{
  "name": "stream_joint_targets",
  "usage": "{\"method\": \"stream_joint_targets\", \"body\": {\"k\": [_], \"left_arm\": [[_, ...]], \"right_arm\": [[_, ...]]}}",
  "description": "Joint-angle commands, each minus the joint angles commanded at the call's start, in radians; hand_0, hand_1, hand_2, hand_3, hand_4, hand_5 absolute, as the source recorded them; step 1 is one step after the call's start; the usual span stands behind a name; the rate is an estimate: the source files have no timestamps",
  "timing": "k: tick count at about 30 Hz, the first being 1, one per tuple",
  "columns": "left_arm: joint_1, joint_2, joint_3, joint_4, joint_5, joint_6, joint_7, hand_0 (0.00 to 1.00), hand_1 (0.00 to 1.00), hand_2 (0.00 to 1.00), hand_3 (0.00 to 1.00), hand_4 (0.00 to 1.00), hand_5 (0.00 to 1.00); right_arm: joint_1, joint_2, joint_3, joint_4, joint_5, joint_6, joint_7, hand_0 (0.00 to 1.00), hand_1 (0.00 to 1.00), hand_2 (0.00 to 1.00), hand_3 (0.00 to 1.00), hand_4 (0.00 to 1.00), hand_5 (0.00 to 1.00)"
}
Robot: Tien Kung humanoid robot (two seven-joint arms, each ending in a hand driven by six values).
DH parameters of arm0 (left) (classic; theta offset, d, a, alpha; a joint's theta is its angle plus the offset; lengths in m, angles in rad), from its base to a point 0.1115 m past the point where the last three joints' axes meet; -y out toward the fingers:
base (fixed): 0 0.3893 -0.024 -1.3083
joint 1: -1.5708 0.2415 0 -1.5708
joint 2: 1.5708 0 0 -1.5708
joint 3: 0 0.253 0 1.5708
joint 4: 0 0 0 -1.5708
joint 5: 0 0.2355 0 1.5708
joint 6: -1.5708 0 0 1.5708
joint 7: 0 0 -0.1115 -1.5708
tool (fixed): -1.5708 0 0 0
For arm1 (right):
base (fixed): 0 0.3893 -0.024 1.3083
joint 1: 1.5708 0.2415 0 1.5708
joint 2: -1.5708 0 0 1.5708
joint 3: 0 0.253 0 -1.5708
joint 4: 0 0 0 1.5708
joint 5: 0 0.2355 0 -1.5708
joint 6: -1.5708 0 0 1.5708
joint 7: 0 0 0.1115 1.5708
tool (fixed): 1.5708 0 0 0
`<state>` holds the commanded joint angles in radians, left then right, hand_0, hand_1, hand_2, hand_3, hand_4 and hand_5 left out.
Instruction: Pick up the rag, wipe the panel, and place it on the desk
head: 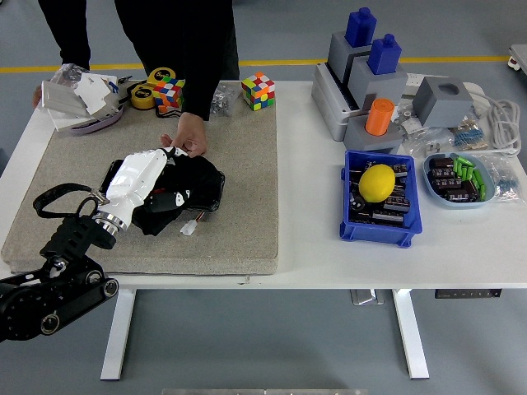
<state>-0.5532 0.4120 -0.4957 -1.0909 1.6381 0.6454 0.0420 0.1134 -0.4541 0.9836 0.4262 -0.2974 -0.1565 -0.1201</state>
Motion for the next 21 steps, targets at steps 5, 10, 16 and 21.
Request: {"method": "stream_joint_targets", "body": {"k": [5, 10, 16, 21], "left_arm": [[0.012, 0.014, -0.03, 0.04, -0.011, 0.0, -0.011, 0.178, 0.094, 0.345, 0.644, 0.56, 0.053], [0.027, 0.023, -0.054, 0.078, -0.019, 0.0, -0.018, 0.179, 0.094, 0.345, 0.645, 0.56, 0.054], [0.034, 0.031, -0.064, 0.095, -0.025, 0.0, -0.025, 0.178, 0.094, 0.345, 0.645, 0.56, 0.055], [0.043, 0.036, -0.079, 0.101, -0.024, 0.0, -0.027, 0.178, 0.094, 0.345, 0.645, 0.56, 0.055]], "right_arm": [[0.0, 0.002, 0.003, 0.001, -0.002, -0.002, -0.001, 0.717, 0.61, 0.671, 0.611, 0.998, 0.596], [-0.003, 0.002, 0.008, 0.001, -0.002, -0.002, -0.002, 0.717, 0.61, 0.671, 0.611, 0.998, 0.597], [-0.003, 0.003, 0.008, 0.001, -0.003, -0.003, -0.003, 0.715, 0.61, 0.671, 0.611, 0.998, 0.597], [-0.003, 0.005, 0.01, 0.001, -0.004, -0.004, -0.003, 0.715, 0.61, 0.671, 0.611, 0.998, 0.597]]}}
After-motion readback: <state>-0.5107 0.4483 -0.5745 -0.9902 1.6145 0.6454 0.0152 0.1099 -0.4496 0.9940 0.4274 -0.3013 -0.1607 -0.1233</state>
